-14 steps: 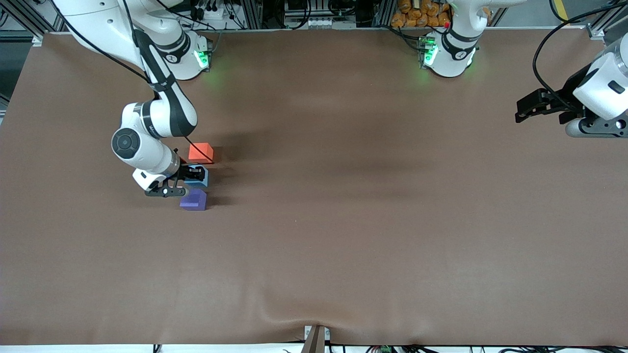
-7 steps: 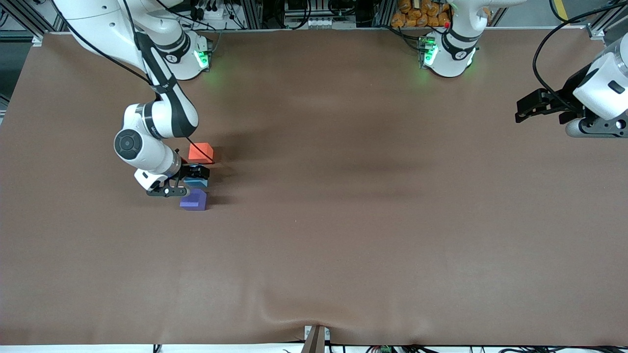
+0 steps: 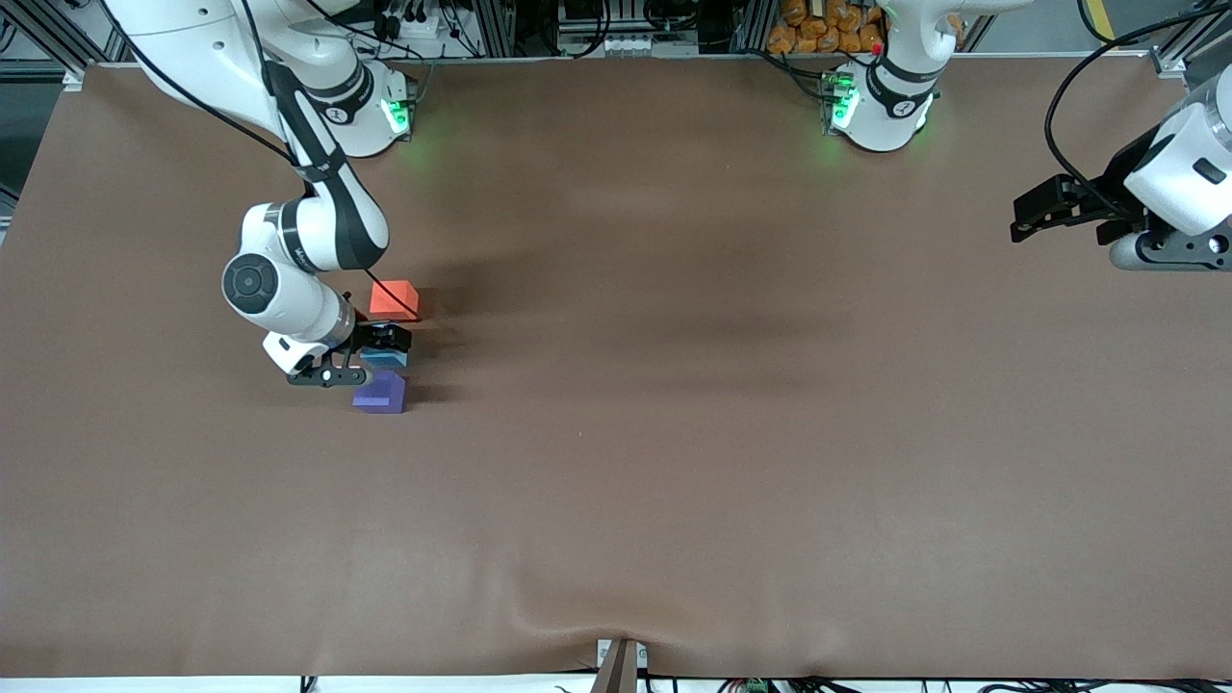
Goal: Place blue block between orange and purple blocks
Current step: 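Adjust the blue block in line between the orange and purple blocks, then open the right gripper and pull it away from the blocks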
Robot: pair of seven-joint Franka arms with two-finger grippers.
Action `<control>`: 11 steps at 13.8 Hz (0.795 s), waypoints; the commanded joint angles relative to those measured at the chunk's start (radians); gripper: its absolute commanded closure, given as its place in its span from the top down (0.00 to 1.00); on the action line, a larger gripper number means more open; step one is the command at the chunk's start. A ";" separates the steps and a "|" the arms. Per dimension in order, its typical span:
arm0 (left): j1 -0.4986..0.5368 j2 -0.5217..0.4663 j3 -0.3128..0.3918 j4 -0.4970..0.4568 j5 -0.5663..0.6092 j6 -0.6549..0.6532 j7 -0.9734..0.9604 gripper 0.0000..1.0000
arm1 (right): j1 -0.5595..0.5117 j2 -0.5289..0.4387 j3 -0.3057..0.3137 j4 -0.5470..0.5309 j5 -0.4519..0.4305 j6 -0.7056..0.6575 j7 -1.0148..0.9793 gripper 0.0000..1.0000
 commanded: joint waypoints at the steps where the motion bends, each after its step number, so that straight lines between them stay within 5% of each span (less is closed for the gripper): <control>1: 0.005 0.006 -0.003 0.014 -0.015 0.004 0.011 1.00 | -0.011 -0.032 0.011 0.041 0.026 -0.093 -0.003 1.00; 11: 0.005 0.008 -0.003 0.016 -0.017 0.011 0.011 1.00 | -0.019 -0.066 0.008 0.223 0.032 -0.354 0.030 1.00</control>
